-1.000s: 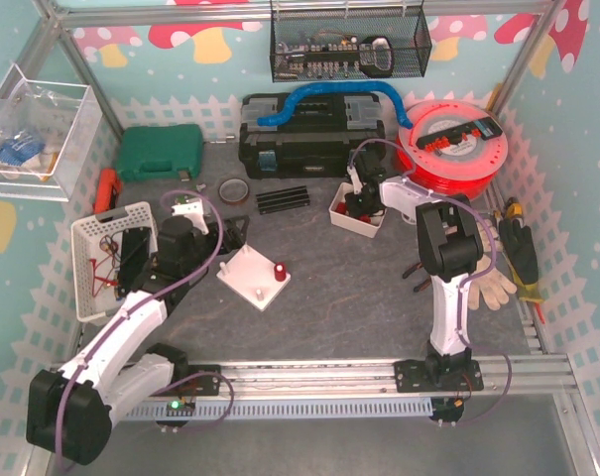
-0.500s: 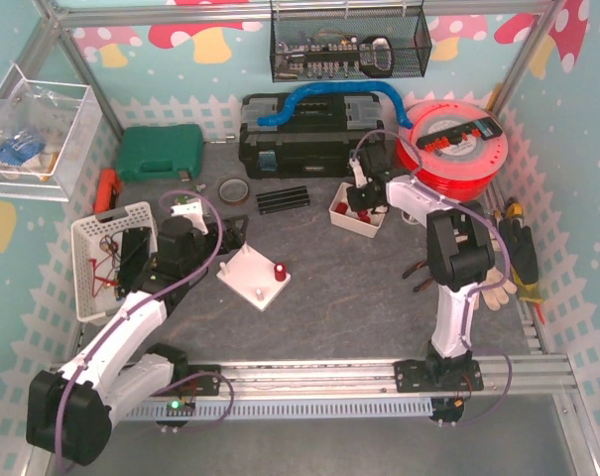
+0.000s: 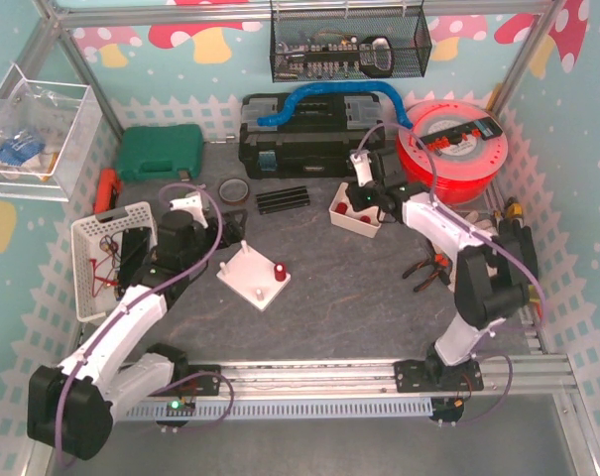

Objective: Install the large spring

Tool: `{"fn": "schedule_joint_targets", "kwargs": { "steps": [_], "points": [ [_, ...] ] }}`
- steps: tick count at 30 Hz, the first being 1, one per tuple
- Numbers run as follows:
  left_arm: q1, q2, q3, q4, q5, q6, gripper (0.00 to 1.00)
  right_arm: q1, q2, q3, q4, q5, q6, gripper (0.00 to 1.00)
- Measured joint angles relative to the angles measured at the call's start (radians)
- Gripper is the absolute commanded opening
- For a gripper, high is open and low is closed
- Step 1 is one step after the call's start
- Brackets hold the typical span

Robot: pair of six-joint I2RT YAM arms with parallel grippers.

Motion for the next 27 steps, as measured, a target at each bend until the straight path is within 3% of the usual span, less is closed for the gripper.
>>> {"fn": "schedule_joint_targets", "kwargs": {
  "steps": [13, 20, 27],
  "points": [
    [-0.019, 0.055, 0.146, -0.027, 0.289, 0.063, 0.57, 0.253, -0.363, -0.422, 0.466, -0.087, -0.251, 0.04],
    [-0.129, 0.055, 0.156, -0.074, 0.366, 0.084, 0.6, 0.299, -0.493, -0.682, 0.756, -0.205, -0.327, 0.01],
    [-0.264, 0.096, 0.189, -0.094, 0.378, 0.094, 0.58, 0.358, -0.526, -0.777, 0.895, -0.232, -0.39, 0.01]
  ]
}}
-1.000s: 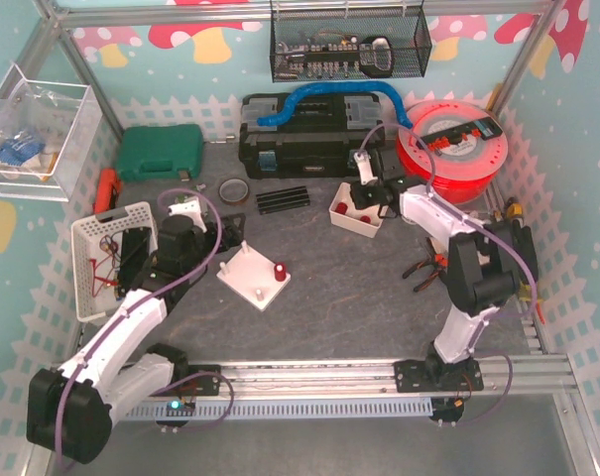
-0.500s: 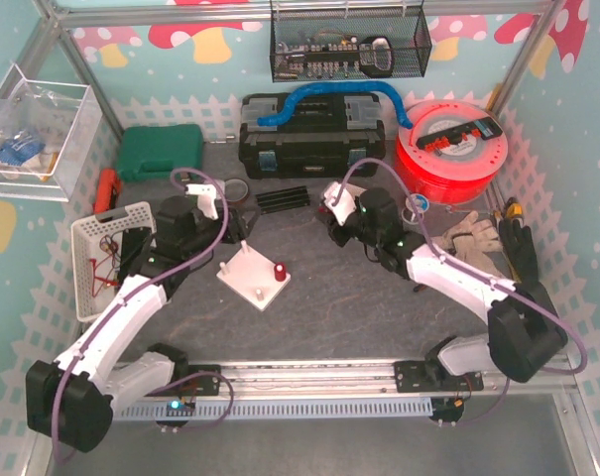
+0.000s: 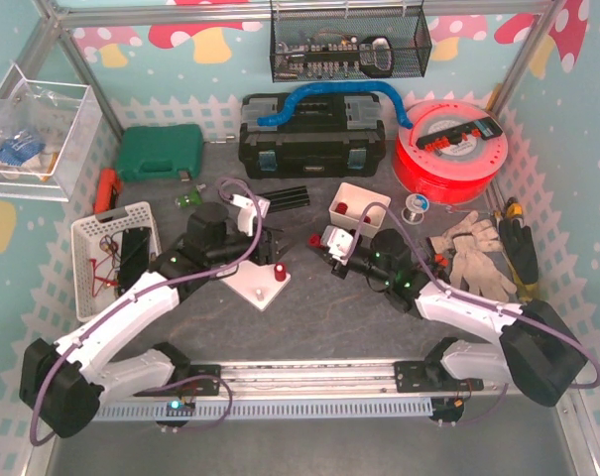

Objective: Install the large spring

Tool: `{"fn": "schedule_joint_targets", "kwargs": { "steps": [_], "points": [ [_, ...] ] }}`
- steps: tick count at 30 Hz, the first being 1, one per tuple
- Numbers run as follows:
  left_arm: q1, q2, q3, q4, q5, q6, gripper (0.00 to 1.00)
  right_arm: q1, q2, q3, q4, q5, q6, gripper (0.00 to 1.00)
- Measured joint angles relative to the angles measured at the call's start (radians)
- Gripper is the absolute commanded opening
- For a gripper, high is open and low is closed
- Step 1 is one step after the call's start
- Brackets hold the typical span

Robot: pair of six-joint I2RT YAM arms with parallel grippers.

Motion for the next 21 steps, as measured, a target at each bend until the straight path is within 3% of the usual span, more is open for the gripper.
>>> {"fn": "schedule_joint_targets", "kwargs": {
  "steps": [8, 21],
  "points": [
    [-0.072, 0.072, 0.059, -0.023, -0.013, 0.019, 0.49, 0.048, -0.012, -0.01, 0.047, 0.025, -0.044, 0.01],
    [-0.099, 0.171, 0.098, -0.049, -0.018, 0.03, 0.48, 0.111, -0.009, -0.01, 0.051, 0.111, -0.089, 0.0]
  ]
}}
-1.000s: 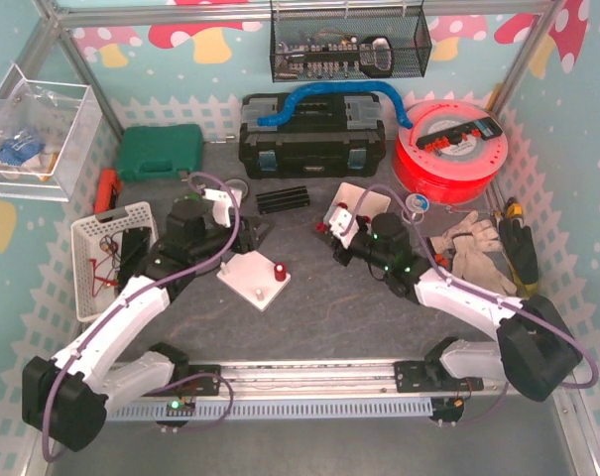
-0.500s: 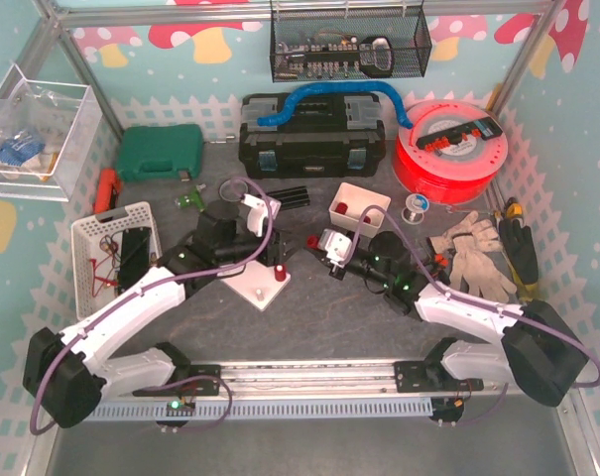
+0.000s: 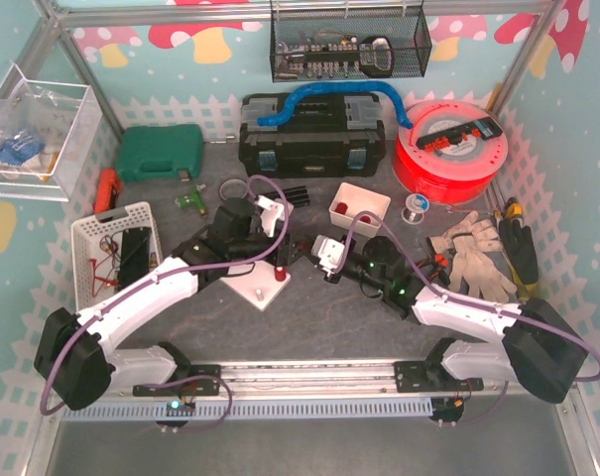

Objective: Install the large spring

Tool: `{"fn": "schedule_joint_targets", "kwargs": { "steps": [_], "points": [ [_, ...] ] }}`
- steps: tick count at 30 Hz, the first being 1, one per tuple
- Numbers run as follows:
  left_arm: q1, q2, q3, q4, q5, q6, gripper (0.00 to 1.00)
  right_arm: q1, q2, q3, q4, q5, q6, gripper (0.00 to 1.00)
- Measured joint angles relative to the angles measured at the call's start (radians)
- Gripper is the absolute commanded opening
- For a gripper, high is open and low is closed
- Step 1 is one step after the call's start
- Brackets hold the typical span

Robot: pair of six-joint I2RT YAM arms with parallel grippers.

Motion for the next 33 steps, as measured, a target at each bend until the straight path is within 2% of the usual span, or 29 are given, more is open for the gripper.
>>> {"fn": "schedule_joint_targets", "kwargs": {
  "steps": [7, 11, 18, 22, 25, 29, 31, 33],
  "points": [
    [-0.003, 0.029, 0.002, -0.002, 0.011, 0.0, 0.46, 0.013, 0.018, 0.0, 0.001, 0.021, -0.007, 0.0],
    [-0.003, 0.046, 0.008, -0.003, 0.023, 0.0, 0.4, 0.02, 0.029, 0.0, 0.001, 0.029, -0.014, 0.0],
    [-0.002, 0.056, 0.013, -0.005, 0.033, -0.005, 0.12, 0.024, 0.035, 0.0, 0.0, 0.049, -0.024, 0.01],
    [-0.002, 0.056, 0.013, -0.006, 0.034, -0.012, 0.03, 0.025, 0.037, -0.002, 0.001, 0.053, -0.026, 0.04],
    [-0.002, 0.056, 0.013, -0.006, 0.034, -0.016, 0.0, 0.026, 0.037, -0.004, 0.004, 0.055, -0.026, 0.18],
    [-0.002, 0.056, 0.013, -0.006, 0.032, -0.027, 0.0, 0.027, 0.037, -0.005, 0.003, 0.061, -0.026, 0.51],
    [0.0, 0.056, 0.013, -0.006, 0.034, -0.042, 0.0, 0.032, 0.037, -0.005, 0.002, 0.074, -0.028, 0.61],
    [0.004, 0.056, 0.013, -0.006, 0.037, -0.058, 0.0, 0.033, 0.036, -0.005, -0.002, 0.092, -0.023, 0.66]
  ]
}}
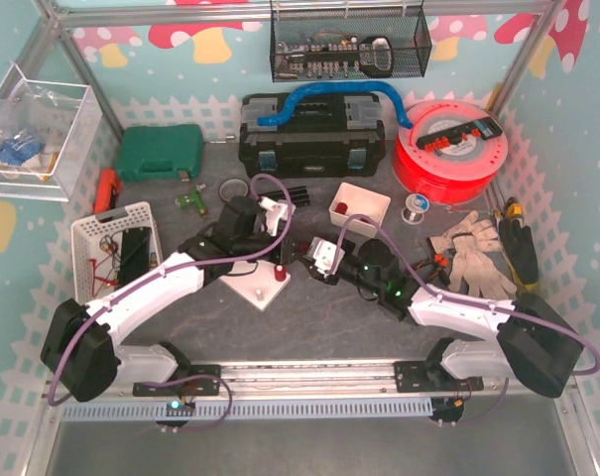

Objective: Install the large spring

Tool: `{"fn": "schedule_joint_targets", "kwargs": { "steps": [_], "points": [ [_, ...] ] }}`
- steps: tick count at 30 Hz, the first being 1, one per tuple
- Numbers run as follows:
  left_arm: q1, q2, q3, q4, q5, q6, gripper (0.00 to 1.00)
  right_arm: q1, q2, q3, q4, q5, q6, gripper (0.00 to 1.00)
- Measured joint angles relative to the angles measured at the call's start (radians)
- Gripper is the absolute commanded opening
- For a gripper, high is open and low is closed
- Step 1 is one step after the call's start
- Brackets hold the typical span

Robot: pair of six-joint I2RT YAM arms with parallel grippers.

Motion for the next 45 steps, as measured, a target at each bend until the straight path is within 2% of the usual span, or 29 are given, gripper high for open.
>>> {"fn": "schedule_joint_targets", "kwargs": {
  "steps": [10, 16, 24, 32, 37, 45],
  "points": [
    [0.106, -0.05, -0.02, -0.012, -0.004, -0.029, 0.0, -0.001, -0.103, -0.023, -0.097, 0.077, 0.084, 0.98],
    [0.184, -0.1, -0.023, -0.1, -0.128, 0.009, 0.0, -0.001, -0.198, -0.007, -0.186, 0.15, 0.184, 0.99],
    [0.187, -0.041, 0.045, -0.286, -0.382, 0.077, 0.0, -0.001, -0.206, 0.022, -0.247, 0.392, 0.363, 0.99],
    [0.187, 0.004, 0.098, -0.41, -0.605, 0.111, 0.0, -0.001, -0.211, -0.011, -0.247, 0.485, 0.399, 0.99],
    [0.188, 0.046, 0.129, -0.435, -0.671, 0.115, 0.0, -0.001, -0.211, -0.013, -0.246, 0.503, 0.401, 0.99],
    [0.189, 0.114, 0.142, -0.444, -0.689, 0.121, 0.0, -0.002, -0.219, -0.02, -0.246, 0.507, 0.4, 0.99]
  ]
}}
